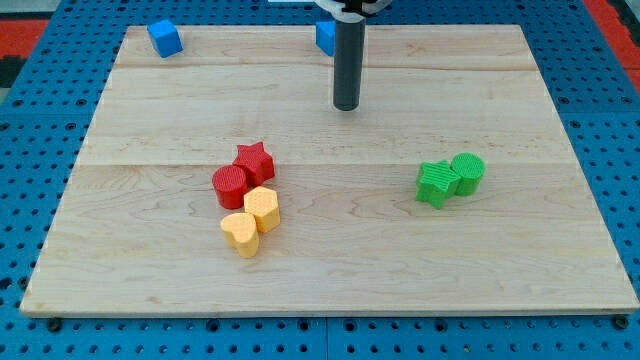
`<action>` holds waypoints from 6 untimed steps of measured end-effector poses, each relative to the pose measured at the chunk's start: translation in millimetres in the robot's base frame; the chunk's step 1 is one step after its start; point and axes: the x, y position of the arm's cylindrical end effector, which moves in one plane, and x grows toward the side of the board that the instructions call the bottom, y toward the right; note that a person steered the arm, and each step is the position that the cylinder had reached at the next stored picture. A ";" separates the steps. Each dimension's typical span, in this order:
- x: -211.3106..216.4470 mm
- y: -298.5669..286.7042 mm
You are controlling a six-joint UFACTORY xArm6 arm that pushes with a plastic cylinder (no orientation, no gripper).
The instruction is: Slide the green star and green circle to the left
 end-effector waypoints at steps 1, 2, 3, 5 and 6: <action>-8.9 2.8; 3.1 118.3; 60.9 149.4; 149.5 118.0; 178.3 79.1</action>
